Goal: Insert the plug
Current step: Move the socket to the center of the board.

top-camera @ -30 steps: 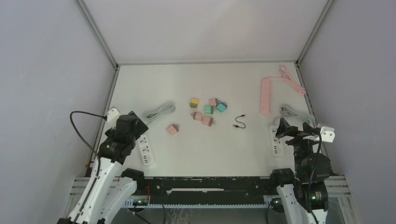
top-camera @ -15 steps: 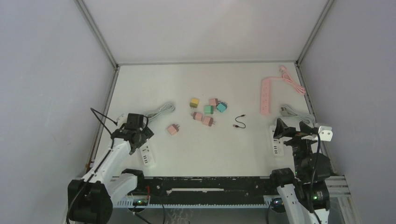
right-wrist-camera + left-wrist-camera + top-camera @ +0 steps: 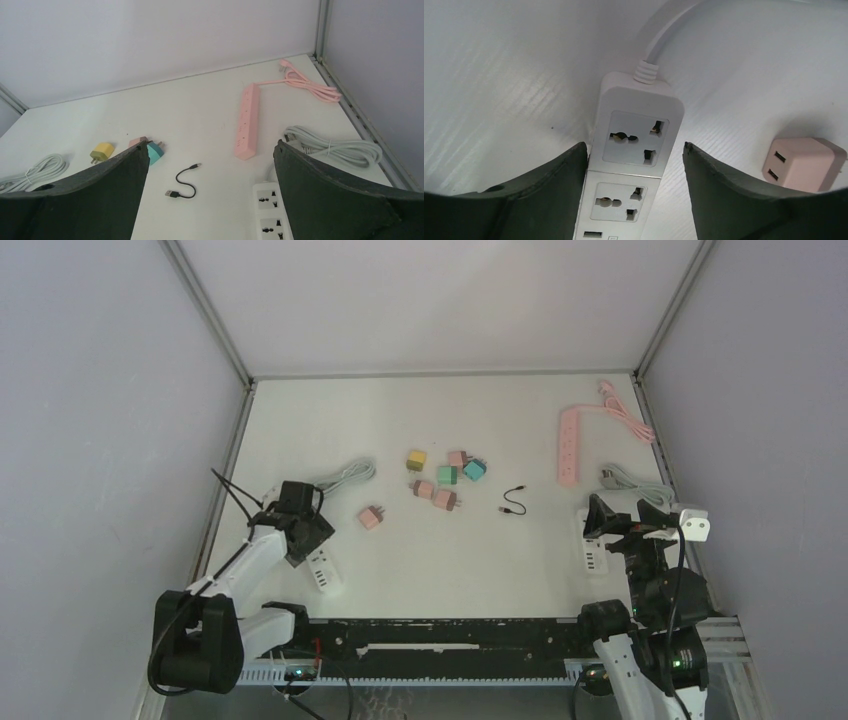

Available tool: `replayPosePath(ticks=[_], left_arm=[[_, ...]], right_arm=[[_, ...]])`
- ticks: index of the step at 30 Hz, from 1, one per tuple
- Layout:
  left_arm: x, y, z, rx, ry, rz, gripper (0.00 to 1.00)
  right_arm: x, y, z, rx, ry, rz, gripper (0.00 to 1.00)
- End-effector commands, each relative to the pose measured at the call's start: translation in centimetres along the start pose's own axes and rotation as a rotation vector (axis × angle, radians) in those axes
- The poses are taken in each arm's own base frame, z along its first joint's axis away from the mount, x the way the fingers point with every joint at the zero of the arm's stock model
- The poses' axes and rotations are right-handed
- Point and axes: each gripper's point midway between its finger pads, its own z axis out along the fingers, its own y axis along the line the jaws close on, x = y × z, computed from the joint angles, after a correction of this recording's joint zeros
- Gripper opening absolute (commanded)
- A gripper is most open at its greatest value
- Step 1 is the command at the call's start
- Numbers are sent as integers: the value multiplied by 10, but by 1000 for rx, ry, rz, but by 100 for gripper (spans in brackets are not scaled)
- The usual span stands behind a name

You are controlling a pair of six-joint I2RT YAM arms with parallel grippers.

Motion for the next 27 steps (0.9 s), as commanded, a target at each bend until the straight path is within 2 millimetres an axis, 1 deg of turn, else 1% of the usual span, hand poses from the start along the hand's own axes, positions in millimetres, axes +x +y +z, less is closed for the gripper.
replayPosePath(ticks=[1,7,12,20,27], left_arm=[[-2,-12,0,61,-1,0,71],[0,-24,-3,87,-6,45,53],[2,-42,-4,98,-9,112,44],[-1,-83,-9,118,-31,238,43],[21,-118,-11,147,-10,332,41]], right_arm=[[-22,4,-15,-40,-119,21,100],[-22,4,-15,-40,-119,21,100],[-22,5,-15,-42,-120,22,100],[-21,5,-15,-44,-115,20,100],[-21,6,-15,-48,-111,20,100]])
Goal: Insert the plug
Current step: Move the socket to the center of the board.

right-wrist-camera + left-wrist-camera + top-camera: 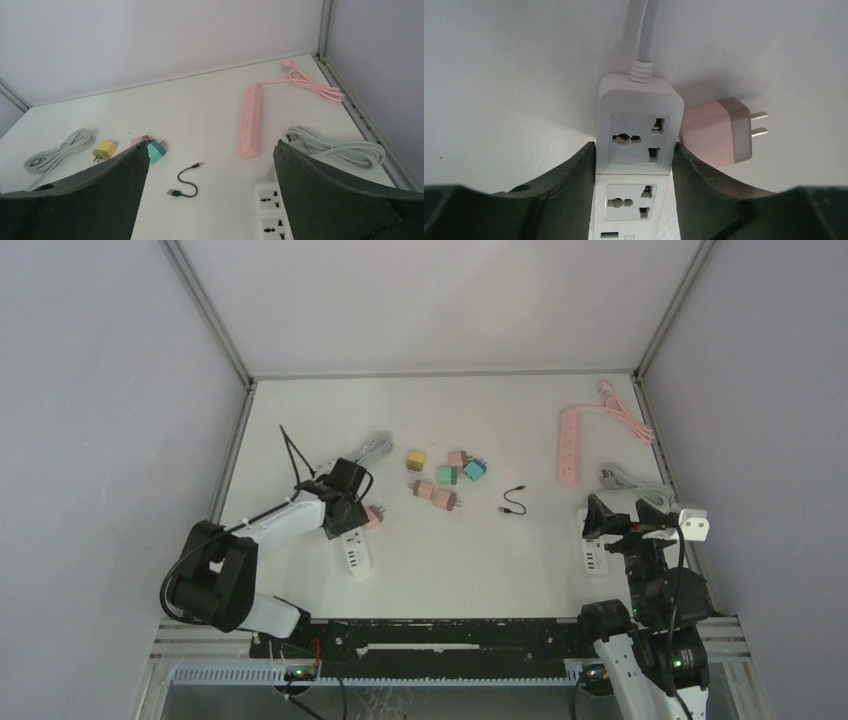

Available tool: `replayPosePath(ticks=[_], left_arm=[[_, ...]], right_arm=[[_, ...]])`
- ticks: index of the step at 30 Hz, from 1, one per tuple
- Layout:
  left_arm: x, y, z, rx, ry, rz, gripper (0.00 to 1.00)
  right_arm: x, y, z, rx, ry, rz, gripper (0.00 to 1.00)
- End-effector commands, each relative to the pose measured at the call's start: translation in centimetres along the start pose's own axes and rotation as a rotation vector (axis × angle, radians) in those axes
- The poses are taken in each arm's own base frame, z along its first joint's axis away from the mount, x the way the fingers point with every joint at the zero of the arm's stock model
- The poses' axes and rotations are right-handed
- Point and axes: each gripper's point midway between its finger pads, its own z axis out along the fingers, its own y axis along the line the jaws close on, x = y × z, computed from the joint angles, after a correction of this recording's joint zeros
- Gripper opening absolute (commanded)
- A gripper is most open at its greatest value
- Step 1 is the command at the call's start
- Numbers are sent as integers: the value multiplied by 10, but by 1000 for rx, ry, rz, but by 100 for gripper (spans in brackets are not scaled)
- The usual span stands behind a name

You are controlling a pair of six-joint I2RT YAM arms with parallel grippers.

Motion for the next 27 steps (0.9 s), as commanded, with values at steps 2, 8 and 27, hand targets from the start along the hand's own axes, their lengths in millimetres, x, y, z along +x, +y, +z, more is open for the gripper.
replayPosePath(ticks=[2,8,27], left_arm=[[-9,-42,-7,79,-41,35,41],[16,-70,-15,145,-19,48,40],[45,-100,-47,231,-12,-126,80]], right_arm=[[-20,4,-15,-39,-113,16,100],[-20,4,-14,-40,-114,15,100],[-17,3,-13,-33,-102,3,100]])
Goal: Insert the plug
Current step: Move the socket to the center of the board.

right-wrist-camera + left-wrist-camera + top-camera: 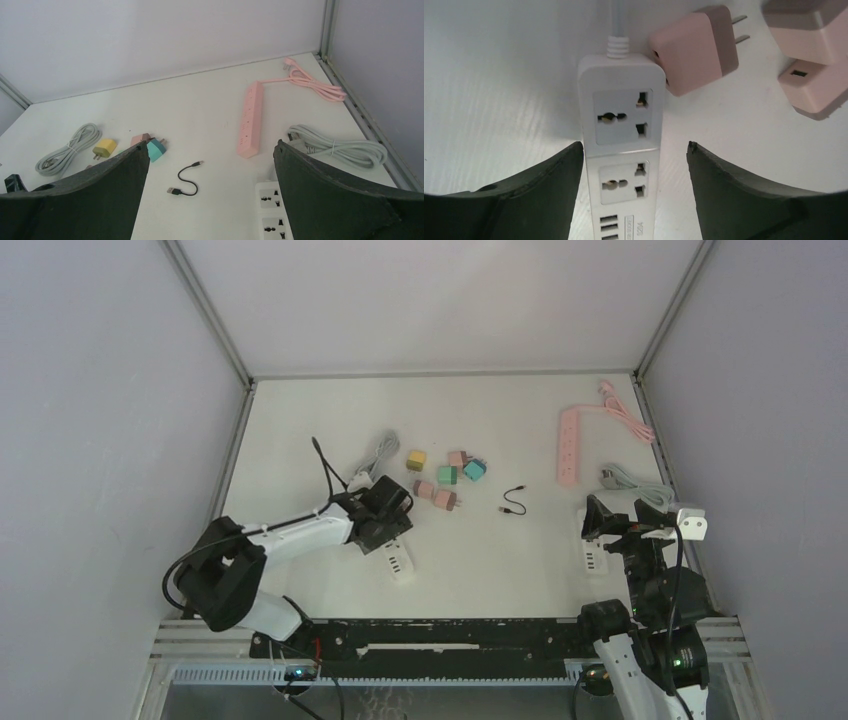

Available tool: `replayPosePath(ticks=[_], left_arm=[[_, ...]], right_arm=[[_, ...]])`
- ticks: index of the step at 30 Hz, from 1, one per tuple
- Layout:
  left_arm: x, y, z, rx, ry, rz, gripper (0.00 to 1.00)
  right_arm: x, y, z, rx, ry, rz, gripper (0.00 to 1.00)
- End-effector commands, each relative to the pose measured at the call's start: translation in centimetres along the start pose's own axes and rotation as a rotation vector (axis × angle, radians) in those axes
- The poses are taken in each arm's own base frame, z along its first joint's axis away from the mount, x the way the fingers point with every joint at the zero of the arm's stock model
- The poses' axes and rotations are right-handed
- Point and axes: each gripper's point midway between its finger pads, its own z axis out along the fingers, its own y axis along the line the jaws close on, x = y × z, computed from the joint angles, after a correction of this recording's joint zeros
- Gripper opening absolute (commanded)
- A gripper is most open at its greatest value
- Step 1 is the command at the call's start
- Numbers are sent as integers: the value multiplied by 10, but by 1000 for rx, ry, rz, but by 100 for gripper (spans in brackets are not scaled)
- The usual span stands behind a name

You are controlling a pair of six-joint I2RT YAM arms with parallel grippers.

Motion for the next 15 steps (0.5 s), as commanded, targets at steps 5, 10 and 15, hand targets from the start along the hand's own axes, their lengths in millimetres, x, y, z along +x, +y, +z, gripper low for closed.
replayPosePath(ticks=[5,10,15], left_arm=[[-37,-9,-39,70,-155,56,89],[-71,-2,-61,40,-298,266,94],[-88,-14,-72,69,-360,471,98]], right_arm=[[-18,2,-14,-28,-100,2,100],[-18,2,-13,-30,-98,0,100],[-16,4,-12,-41,-88,-3,100]])
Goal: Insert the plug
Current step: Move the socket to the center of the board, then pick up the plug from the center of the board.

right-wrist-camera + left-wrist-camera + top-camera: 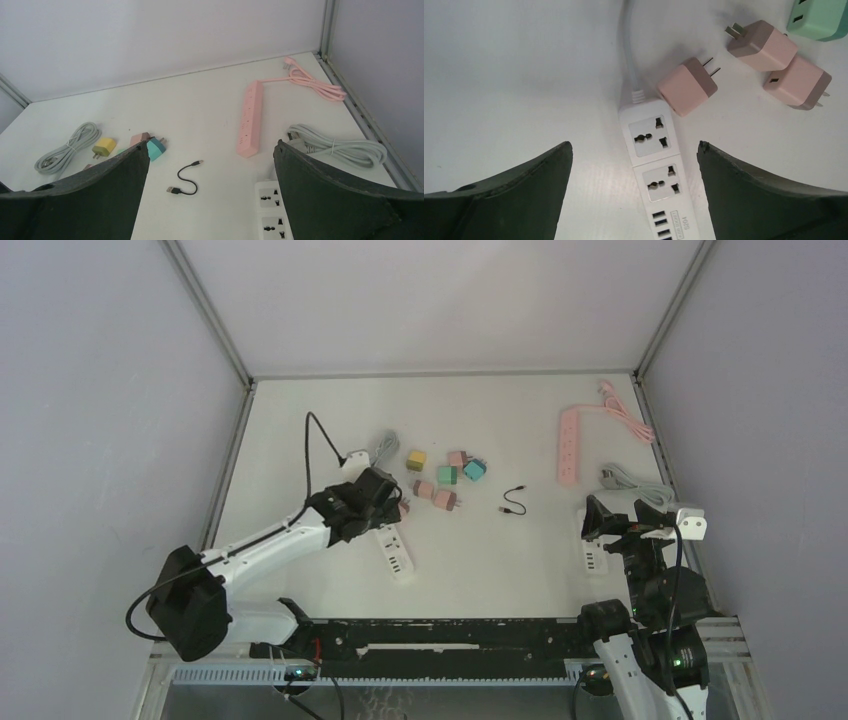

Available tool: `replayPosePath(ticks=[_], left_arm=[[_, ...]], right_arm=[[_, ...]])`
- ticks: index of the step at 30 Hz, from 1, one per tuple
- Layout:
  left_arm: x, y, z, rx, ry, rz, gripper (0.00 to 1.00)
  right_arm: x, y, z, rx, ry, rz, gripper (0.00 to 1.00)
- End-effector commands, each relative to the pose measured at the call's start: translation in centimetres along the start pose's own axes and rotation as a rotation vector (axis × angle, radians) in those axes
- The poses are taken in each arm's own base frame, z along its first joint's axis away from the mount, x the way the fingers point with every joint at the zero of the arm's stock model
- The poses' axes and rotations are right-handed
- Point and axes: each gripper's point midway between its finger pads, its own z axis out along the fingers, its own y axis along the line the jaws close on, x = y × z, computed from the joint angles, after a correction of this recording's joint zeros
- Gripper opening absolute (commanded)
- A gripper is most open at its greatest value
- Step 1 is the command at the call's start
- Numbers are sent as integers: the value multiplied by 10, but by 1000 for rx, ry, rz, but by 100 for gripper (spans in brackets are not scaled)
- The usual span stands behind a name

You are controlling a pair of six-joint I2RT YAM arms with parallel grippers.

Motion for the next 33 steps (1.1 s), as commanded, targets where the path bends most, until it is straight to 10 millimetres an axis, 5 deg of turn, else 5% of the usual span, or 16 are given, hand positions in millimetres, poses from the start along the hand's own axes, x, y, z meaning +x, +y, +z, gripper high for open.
replayPosePath(ticks=[1,9,13,33], left_arm=[[-45,-18,-16,76,-127,206,99],[-67,-63,-10,181,-108,403,100],[-61,-77,8,221,-20,458,98],[-39,-82,71,213,200,571,89]], right_arm=[[-16,5,-12,-45,-91,0,100],[-17,4,-13,-41,-95,-1,100],[-16,5,-11,-46,-93,-3,100],[-8,9,-5,-58,-45,-16,100]])
